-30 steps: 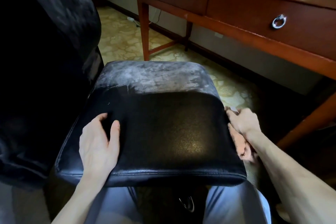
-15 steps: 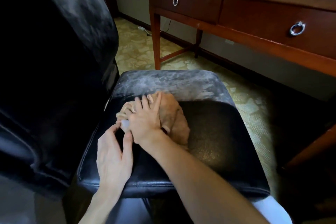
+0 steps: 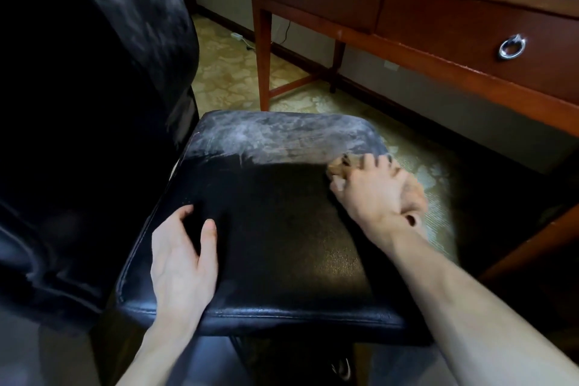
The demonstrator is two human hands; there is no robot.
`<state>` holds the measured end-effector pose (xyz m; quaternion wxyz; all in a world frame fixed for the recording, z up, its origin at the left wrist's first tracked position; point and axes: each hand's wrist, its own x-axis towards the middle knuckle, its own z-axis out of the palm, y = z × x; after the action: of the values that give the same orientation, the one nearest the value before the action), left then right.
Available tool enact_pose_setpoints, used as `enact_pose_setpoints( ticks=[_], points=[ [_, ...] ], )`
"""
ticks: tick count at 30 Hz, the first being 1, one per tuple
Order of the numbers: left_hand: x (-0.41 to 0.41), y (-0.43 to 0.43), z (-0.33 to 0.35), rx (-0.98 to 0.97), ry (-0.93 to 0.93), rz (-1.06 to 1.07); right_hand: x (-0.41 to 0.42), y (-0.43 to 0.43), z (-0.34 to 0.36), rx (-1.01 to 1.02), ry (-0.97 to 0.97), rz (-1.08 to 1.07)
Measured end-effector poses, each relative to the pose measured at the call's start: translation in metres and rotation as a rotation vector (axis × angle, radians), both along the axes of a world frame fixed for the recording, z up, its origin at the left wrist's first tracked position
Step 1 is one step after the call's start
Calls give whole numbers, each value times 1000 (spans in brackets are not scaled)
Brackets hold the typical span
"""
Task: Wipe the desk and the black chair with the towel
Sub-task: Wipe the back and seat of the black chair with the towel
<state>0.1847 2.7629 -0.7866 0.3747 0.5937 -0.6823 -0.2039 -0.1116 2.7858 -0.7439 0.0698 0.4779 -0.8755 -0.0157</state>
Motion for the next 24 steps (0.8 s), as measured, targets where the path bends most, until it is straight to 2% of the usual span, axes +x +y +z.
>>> enact_pose_setpoints(
  ticks=[3, 8, 12, 14, 15, 16, 18, 21, 24],
  points=[
    [-1, 1, 0, -24, 7, -4, -37, 25, -8, -48, -85, -205],
    [-2, 0, 1, -59, 20, -23, -69, 45, -7, -275, -618, -639],
    [0, 0, 2, -74, 72, -36, -60, 58, 4, -400, -996, -614],
    [0, 1, 2, -74, 120, -40, -54, 54, 8, -354, -876, -667],
    [0, 1, 2, -78, 135, -41, -52, 46, 8, -306, -687, -679],
    [1, 1, 1, -80, 149, -47, -49, 38, 6, -267, -499, -638],
    [2, 1, 1, -89, 216, -47, -32, 17, 7, -218, -297, -469],
    [5, 5, -1, -150, 366, -28, 5, -14, 11, -91, -126, -238],
    [7, 10, -4, -263, 488, -1, 63, -42, 16, -33, -71, -61]
  ],
)
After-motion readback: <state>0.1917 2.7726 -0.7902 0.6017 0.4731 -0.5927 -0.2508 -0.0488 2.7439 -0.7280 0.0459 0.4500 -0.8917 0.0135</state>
